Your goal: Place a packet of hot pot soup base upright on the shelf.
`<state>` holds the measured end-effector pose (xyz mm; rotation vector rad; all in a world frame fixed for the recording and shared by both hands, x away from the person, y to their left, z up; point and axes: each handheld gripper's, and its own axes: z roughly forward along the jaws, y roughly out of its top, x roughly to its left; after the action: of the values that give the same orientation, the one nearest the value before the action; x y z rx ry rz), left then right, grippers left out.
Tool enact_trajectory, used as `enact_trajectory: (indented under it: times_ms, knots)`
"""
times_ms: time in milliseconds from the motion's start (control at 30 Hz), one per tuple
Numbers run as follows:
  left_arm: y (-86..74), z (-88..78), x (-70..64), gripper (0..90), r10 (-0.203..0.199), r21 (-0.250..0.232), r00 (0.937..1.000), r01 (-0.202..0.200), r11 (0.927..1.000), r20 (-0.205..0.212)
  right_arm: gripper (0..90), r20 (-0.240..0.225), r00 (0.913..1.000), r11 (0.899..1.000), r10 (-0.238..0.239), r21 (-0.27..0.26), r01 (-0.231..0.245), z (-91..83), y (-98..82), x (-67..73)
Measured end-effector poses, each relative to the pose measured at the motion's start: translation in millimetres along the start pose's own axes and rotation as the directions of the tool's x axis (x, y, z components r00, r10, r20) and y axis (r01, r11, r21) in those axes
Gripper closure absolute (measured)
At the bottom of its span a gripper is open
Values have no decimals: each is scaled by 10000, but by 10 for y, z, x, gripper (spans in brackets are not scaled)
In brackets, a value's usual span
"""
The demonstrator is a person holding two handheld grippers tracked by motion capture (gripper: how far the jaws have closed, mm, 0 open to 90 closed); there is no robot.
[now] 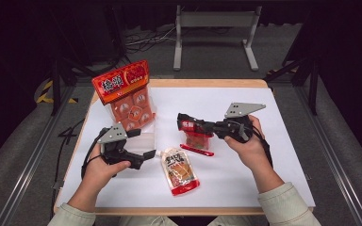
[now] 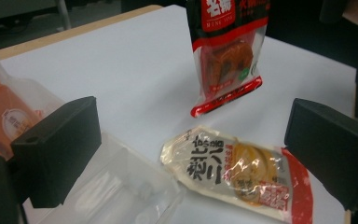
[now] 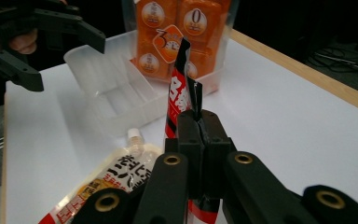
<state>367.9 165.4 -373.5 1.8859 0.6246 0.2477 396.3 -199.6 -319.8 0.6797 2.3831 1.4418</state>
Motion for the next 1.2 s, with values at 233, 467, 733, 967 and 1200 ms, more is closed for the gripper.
enact_trajectory:
  times_ms: [233, 467, 733, 967, 1200]
  knots:
    - [39, 60, -55, 49, 125, -135, 9994, -120, 9998, 317, 894, -577, 9975, 9990, -401, -215, 389, -6, 95, 162]
    - [76, 120, -117, 85, 358, -147, 9971, -349, 9993, 668, 893, -1071, 9918, 9972, -699, -353, 664, 38, 151, 296]
    - [100, 177, -141, 127, 384, -226, 9944, -363, 9991, 983, 893, -1498, 9837, 9944, -993, -513, 926, 100, 187, 389]
    - [111, 208, -147, 195, 418, -234, 9899, -390, 9990, 1357, 892, -1855, 9751, 9918, -1219, -616, 1122, 164, 198, 461]
    - [107, 217, -163, 431, 501, -178, 9786, -475, 9987, 1995, 892, -2156, 9658, 9888, -1439, -712, 1314, 234, 208, 531]
